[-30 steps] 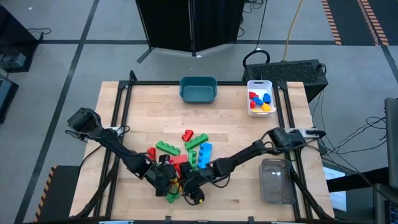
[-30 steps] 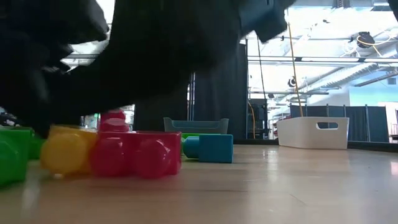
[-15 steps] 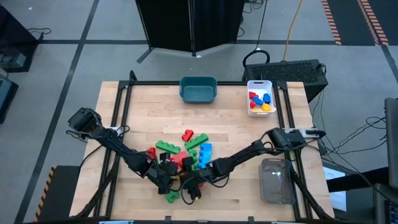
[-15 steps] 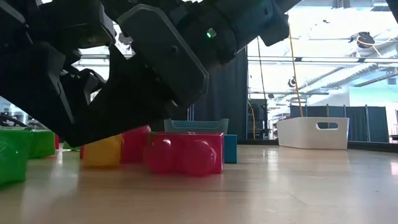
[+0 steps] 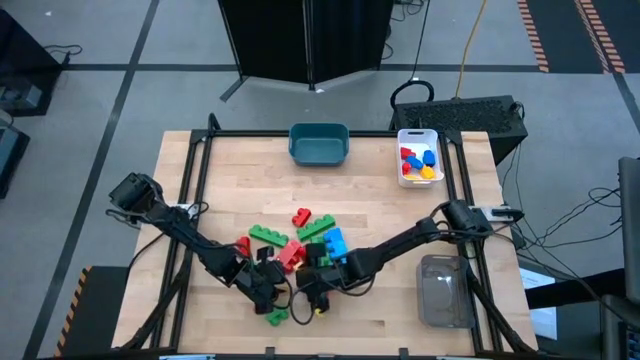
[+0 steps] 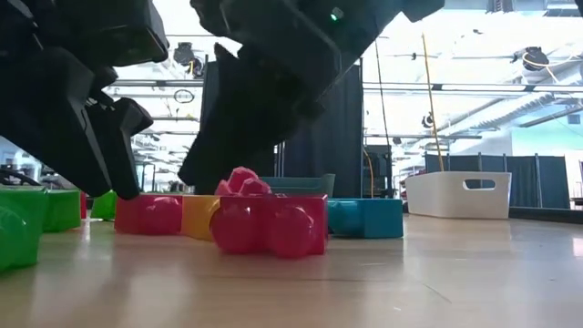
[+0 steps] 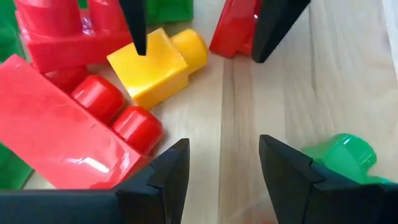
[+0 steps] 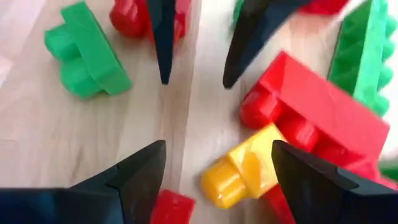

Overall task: Sort blocks by size
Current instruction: Put the one stud yellow game piece into the white bin

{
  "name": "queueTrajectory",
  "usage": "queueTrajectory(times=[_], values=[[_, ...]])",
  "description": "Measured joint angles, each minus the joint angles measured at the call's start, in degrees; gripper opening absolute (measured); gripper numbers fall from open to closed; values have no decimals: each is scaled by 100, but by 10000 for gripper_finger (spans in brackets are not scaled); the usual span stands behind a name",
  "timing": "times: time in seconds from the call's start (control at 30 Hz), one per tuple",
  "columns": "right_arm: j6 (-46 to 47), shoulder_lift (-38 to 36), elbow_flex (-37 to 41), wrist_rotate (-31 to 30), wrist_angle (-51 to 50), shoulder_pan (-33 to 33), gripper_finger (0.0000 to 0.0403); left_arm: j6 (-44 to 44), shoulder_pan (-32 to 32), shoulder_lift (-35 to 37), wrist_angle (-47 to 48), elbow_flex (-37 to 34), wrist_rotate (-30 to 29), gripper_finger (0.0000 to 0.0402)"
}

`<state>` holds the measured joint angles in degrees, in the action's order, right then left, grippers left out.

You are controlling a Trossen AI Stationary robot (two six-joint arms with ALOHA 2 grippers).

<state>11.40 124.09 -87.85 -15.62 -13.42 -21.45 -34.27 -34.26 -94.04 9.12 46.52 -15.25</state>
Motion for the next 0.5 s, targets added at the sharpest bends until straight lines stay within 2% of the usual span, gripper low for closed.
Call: queueTrajectory(times=[0.3,0.5], values=[[1594,-13,7,-274,-214,45,281,-139,0,0,3,0,-326,175],[2110,196,-2,-210,-82,169,281,-139,0,1,63,0,-409,175]])
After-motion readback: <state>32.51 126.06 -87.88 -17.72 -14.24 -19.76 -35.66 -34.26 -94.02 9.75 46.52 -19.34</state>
